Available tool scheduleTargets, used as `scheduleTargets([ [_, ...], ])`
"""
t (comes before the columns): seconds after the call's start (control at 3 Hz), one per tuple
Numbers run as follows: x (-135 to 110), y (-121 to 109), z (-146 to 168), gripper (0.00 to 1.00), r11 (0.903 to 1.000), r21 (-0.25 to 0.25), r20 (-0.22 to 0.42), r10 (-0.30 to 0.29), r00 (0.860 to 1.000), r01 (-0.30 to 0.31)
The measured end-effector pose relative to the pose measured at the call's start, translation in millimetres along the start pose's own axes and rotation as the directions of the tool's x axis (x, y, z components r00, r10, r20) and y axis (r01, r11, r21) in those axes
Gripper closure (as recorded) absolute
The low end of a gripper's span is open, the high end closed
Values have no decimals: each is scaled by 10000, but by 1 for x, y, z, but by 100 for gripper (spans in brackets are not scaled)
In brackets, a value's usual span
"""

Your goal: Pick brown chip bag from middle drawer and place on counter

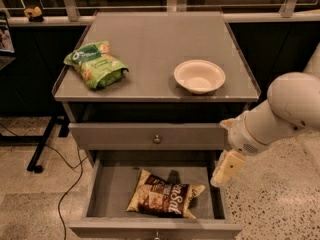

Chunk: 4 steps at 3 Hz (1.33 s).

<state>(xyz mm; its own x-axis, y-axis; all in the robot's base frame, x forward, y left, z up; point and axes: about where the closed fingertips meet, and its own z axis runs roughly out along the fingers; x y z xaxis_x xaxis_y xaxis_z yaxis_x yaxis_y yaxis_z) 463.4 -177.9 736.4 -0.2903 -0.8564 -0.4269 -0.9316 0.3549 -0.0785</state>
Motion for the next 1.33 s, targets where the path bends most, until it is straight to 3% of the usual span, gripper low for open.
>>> scheduleTargets([
  [0.33, 16, 9, 26, 0, 9984, -458, 262, 354, 9990, -341],
  [1.0, 43, 24, 83, 0, 9797, -1855, 763, 916, 9929, -761],
  [1.33, 43, 26, 86, 0, 9804, -1787, 878, 998, 9911, -829],
])
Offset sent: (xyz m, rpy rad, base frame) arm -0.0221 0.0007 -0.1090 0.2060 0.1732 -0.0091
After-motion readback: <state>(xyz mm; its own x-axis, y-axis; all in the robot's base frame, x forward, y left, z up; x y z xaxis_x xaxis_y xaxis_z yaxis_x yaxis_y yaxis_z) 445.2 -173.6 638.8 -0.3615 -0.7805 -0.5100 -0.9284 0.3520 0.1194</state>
